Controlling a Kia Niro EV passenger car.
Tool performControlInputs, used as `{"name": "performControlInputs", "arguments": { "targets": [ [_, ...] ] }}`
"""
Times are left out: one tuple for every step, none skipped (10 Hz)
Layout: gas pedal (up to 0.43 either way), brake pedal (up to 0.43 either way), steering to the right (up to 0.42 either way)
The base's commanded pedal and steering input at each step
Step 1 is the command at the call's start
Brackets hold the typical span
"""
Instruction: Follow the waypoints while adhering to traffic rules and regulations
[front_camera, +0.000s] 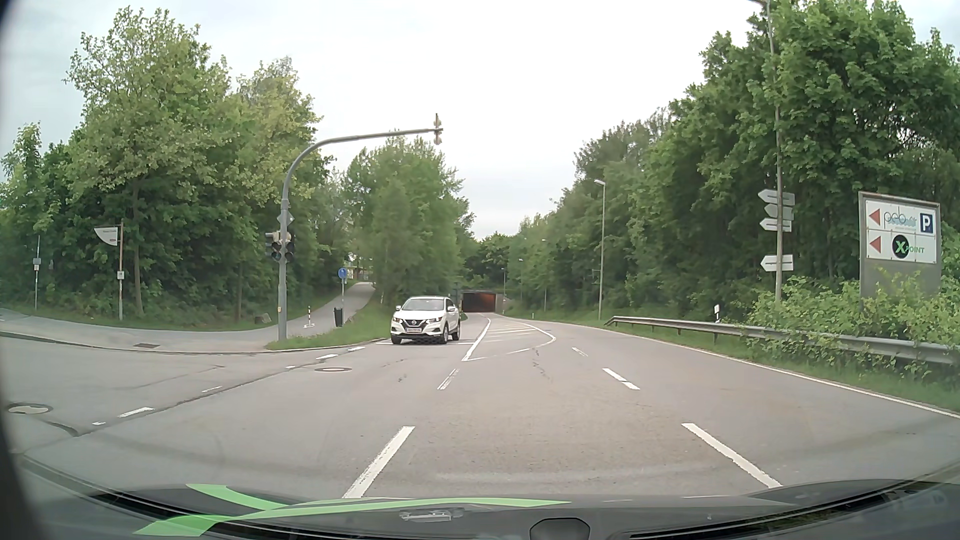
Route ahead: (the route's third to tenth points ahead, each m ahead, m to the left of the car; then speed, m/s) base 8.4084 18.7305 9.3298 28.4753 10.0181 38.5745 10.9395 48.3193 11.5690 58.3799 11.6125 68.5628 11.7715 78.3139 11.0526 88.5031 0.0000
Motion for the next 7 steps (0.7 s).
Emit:
{"name": "performControlInputs", "arguments": {
  "targets": [
    [0.000,0.201,-0.005],
    [0.000,0.201,-0.005],
    [0.000,0.195,-0.005],
    [0.000,0.159,-0.006],
    [0.000,0.116,-0.005],
    [0.000,0.000,-0.006],
    [0.008,0.000,-0.004]
  ]
}}
